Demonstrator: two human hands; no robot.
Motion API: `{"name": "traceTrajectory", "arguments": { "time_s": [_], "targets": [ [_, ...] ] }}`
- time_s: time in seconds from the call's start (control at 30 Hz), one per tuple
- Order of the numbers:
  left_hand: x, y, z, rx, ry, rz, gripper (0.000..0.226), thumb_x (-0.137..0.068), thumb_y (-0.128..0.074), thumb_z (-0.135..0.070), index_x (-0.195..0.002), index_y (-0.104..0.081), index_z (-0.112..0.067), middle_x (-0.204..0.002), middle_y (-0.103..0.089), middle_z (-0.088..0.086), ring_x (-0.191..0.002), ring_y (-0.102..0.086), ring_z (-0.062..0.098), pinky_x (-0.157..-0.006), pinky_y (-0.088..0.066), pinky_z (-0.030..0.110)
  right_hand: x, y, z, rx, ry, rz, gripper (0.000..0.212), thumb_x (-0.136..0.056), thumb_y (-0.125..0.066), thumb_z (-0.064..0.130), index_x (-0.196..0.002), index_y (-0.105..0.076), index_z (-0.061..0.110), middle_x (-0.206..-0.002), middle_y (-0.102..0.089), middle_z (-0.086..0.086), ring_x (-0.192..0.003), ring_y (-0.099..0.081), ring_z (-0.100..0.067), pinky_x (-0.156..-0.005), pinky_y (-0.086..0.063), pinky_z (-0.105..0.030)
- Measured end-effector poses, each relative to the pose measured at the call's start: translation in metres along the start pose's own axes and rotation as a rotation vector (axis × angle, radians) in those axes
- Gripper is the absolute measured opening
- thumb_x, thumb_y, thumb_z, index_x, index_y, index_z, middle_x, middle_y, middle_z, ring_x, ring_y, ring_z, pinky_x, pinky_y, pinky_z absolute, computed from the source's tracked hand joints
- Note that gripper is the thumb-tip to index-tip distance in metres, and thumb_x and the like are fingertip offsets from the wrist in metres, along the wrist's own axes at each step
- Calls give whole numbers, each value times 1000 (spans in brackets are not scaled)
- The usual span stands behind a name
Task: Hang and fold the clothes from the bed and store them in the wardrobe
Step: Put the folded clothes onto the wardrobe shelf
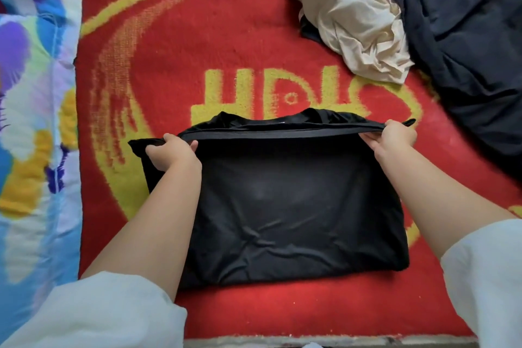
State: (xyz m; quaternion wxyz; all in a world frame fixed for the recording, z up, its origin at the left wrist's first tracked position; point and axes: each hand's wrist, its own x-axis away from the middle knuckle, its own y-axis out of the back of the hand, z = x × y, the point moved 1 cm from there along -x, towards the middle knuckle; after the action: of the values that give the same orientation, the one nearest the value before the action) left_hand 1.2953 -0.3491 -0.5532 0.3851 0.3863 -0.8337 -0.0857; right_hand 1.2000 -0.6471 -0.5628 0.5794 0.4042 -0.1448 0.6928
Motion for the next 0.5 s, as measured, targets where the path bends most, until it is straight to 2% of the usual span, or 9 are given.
{"name": "traceTrajectory", "arguments": {
  "time_s": [0.07, 0.13, 0.2, 0.27, 0.33, 0.37, 0.43, 0.47, 0.5],
  "targets": [
    [-10, -12, 1, 23, 22, 8, 37, -99, -39, -15, -136, -36, -9, -136, -43, 7, -74, -61, 18, -44, -48, 14, -7, -9, -2, 41, 11, -21, 25, -95, -37, 0, -119, -42, 0, -89, -56, -12, -58, -59, -22, -62, -57, -39],
    [-20, -20, 3, 70, 76, 17, 29, -98, -42, -18, -124, -42, -5, -129, -48, 8, -68, -62, 15, -44, -47, 13, -11, -18, -2, 28, 6, 7, 31, -97, -35, 3, -127, -39, -3, -88, -57, -15, -59, -60, -23, -58, -56, -35],
    [-28, -28, 3, 141, 109, 104, 20, -97, -44, -23, -102, -45, -3, -118, -57, 15, -70, -65, 12, -54, -53, 15, -12, -25, 1, -19, 24, 84, 27, -99, -33, 9, -123, -39, -1, -84, -57, -16, -65, -61, -22, -67, -56, -35],
    [-32, -32, 4, 207, 29, 164, 23, -97, -45, -24, -100, -38, -3, -106, -60, 20, -72, -66, 13, -66, -56, 20, -18, -28, 3, -40, 112, 143, 18, -99, -36, 14, -112, -43, 4, -86, -58, -12, -73, -62, -20, -70, -56, -30],
    [-31, -28, 7, 90, -177, 264, 19, -96, -46, -20, -102, -34, -6, -103, -58, 16, -81, -64, 14, -75, -53, 20, -24, -26, 3, 108, 324, 186, 13, -98, -38, 15, -99, -49, 9, -88, -58, -6, -82, -61, -15, -74, -53, -27],
    [-27, -24, 11, -68, -344, 331, 15, -96, -46, -16, -104, -36, -7, -109, -57, 17, -94, -62, 18, -82, -49, 21, -25, -22, 0, 308, 484, 209, 15, -97, -40, 16, -99, -53, 9, -94, -59, -5, -89, -60, -16, -81, -50, -28],
    [-25, -10, 28, -460, -775, 471, 24, -94, -47, -10, -116, -44, -1, -130, -48, 20, -124, -46, 28, -102, -34, 25, -21, -9, -13, 758, 830, 299, 29, -94, -42, 16, -114, -57, 2, -116, -59, -12, -114, -52, -23, -100, -36, -25],
    [-25, -3, 38, -638, -985, 536, 30, -92, -50, -9, -119, -47, 4, -136, -43, 22, -132, -36, 34, -108, -26, 32, -15, -3, -24, 915, 976, 363, 35, -93, -42, 17, -119, -56, -1, -127, -55, -16, -125, -45, -28, -105, -26, -24],
    [-23, 4, 49, -781, -1152, 597, 34, -89, -53, -8, -119, -50, 7, -138, -41, 24, -134, -31, 40, -110, -22, 42, -8, 5, -36, 1019, 1094, 429, 38, -92, -43, 18, -120, -55, -4, -132, -50, -19, -130, -38, -33, -108, -20, -29]
  ]
}}
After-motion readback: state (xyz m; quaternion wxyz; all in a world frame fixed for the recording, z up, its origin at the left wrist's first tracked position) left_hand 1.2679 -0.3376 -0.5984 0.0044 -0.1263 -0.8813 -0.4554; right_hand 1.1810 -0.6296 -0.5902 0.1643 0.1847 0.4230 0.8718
